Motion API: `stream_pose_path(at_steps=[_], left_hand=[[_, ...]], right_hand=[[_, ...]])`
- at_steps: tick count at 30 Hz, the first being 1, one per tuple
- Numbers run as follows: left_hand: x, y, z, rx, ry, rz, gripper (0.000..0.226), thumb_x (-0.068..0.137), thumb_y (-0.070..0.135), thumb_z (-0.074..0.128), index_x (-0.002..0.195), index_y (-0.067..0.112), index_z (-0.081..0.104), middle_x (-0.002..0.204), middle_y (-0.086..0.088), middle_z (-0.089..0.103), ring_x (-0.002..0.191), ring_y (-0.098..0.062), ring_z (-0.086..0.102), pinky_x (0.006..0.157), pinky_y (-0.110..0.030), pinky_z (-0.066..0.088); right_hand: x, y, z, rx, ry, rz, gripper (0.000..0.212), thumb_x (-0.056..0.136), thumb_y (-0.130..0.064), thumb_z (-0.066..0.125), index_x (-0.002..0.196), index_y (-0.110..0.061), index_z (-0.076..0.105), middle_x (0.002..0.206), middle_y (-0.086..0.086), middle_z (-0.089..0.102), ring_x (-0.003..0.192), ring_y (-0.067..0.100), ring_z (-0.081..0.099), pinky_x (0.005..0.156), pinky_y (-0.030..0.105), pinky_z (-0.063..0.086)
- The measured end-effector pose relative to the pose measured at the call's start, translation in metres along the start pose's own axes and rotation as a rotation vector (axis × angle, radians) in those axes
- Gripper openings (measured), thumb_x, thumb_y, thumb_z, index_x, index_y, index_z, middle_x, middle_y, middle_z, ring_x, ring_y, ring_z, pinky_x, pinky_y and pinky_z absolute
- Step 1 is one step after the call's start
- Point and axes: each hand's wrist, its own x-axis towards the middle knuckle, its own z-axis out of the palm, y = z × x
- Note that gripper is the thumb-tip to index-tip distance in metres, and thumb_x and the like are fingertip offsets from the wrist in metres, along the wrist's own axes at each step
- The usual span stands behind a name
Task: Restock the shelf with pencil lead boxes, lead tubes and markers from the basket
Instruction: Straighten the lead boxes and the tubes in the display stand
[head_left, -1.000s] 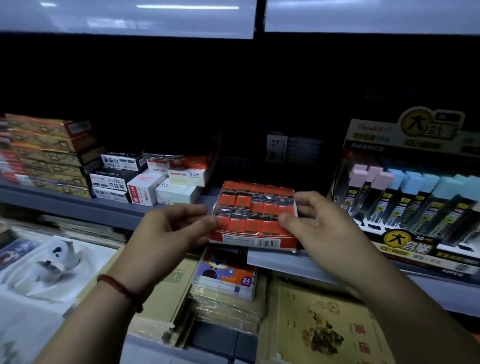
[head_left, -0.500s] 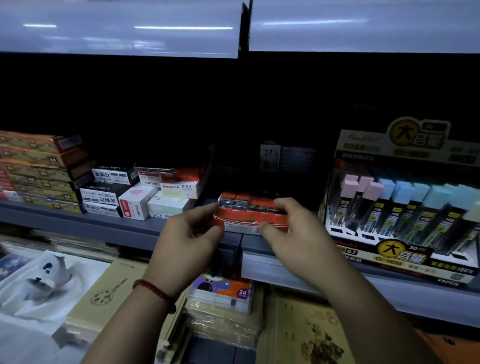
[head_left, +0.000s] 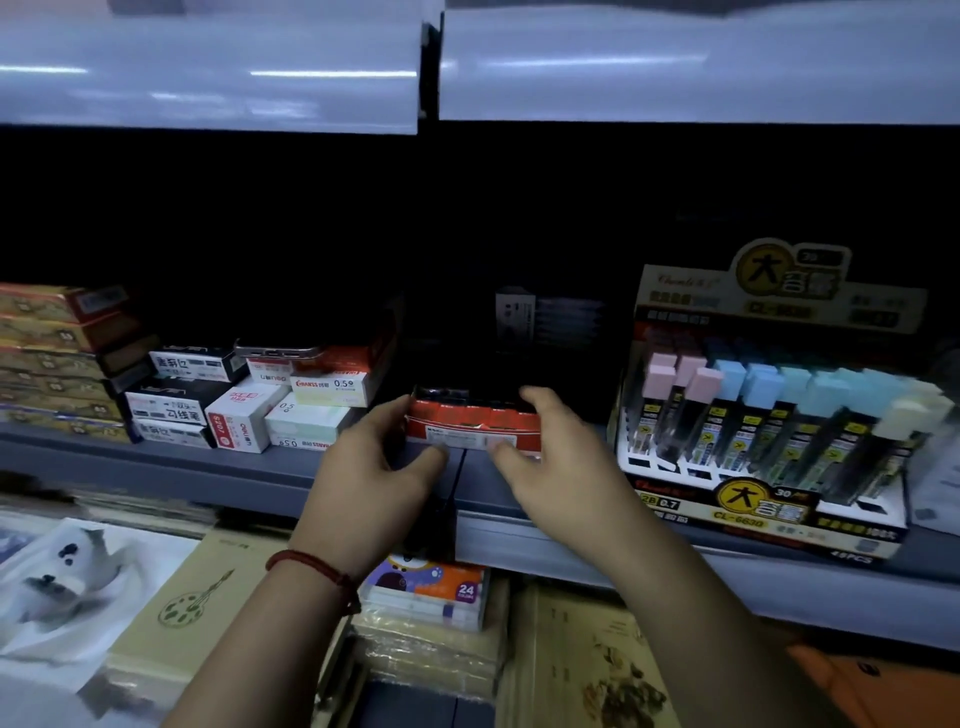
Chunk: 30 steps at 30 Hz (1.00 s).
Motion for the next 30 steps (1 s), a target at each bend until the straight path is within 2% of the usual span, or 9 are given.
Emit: stream_pose_path(at_steps=[2,4,7,11,15,20,23,26,30], left_hand=[[-0.012,0.008,0.003,0.072,0.072,0.064,0.058,0.089,0.026,0.074,0.143,0.024,0.052,0.119,0.013,0.057,0.114,-0.005,0.053,0.102,-0.036,0.049],[-0.025,0.019,0.008,0.164,0.148,0.148,0.054,0.088,0.033,0.073,0.138,0.023,0.056,0.126,0.007,0.06,0.12,-0.013,0.054,0.101,-0.042,0.05],[-0.044,0.039,0.022,0.114,0.131,0.225,0.047,0.088,0.038,0.072,0.132,0.023,0.062,0.128,0.007,0.063,0.121,-0.011,0.055,0.102,-0.036,0.048],[-0.063,0.064,0.05,0.044,0.009,0.317,0.039,0.09,0.036,0.071,0.127,0.028,0.063,0.123,0.014,0.064,0.115,0.0,0.055,0.098,-0.022,0.045],[-0.065,0.088,0.079,0.016,-0.023,0.458,0.042,0.093,0.031,0.068,0.134,0.031,0.058,0.124,0.015,0.059,0.112,0.005,0.053,0.094,-0.008,0.043],[-0.049,0.094,0.099,0.015,0.064,0.617,0.052,0.094,0.013,0.068,0.141,0.027,0.051,0.119,0.009,0.051,0.106,0.001,0.055,0.093,-0.008,0.043],[-0.04,0.092,0.104,0.01,0.102,0.632,0.046,0.094,0.011,0.067,0.138,0.021,0.056,0.116,0.007,0.055,0.104,-0.003,0.058,0.091,-0.016,0.049],[-0.035,0.092,0.108,0.032,0.097,0.66,0.042,0.094,0.008,0.065,0.135,0.019,0.06,0.115,0.005,0.059,0.103,-0.005,0.059,0.089,-0.025,0.052],[-0.031,0.093,0.114,0.043,0.085,0.612,0.045,0.095,0.004,0.06,0.136,0.021,0.06,0.112,0.003,0.059,0.099,-0.008,0.058,0.087,-0.024,0.05]], right_hand=[[-0.017,0.0,-0.006,-0.029,-0.004,-0.057,0.065,0.1,-0.041,0.056,0.156,-0.03,0.025,0.163,-0.01,0.025,0.144,0.013,0.033,0.109,0.023,0.033],[-0.039,-0.002,-0.016,-0.035,-0.012,-0.091,0.064,0.101,-0.043,0.055,0.156,-0.037,0.023,0.165,-0.018,0.012,0.15,0.007,0.019,0.115,0.023,0.022],[-0.07,0.002,-0.033,-0.002,0.012,-0.115,0.055,0.102,-0.04,0.054,0.152,-0.04,0.03,0.16,-0.023,0.021,0.144,0.003,0.027,0.114,0.022,0.029],[-0.098,0.016,-0.059,-0.008,0.131,-0.136,0.033,0.101,-0.032,0.056,0.134,-0.034,0.052,0.13,-0.02,0.047,0.116,0.0,0.051,0.098,0.026,0.048],[-0.105,0.033,-0.076,-0.003,0.285,-0.147,0.029,0.101,-0.023,0.057,0.128,-0.033,0.056,0.11,-0.019,0.051,0.096,0.0,0.055,0.076,0.017,0.047],[-0.09,0.044,-0.078,-0.026,0.439,-0.204,0.046,0.1,-0.02,0.055,0.144,-0.031,0.046,0.101,-0.019,0.048,0.077,0.012,0.054,0.063,0.026,0.045],[-0.083,0.043,-0.079,-0.015,0.478,-0.234,0.051,0.101,-0.021,0.053,0.149,-0.033,0.041,0.098,-0.017,0.046,0.073,0.016,0.052,0.06,0.028,0.043],[-0.074,0.043,-0.079,-0.068,0.475,-0.236,0.054,0.101,-0.025,0.051,0.152,-0.034,0.037,0.098,-0.015,0.044,0.072,0.013,0.051,0.062,0.024,0.042],[-0.064,0.047,-0.079,-0.056,0.413,-0.179,0.062,0.1,-0.023,0.054,0.155,-0.04,0.029,0.093,-0.011,0.048,0.066,0.011,0.052,0.062,0.031,0.048]])
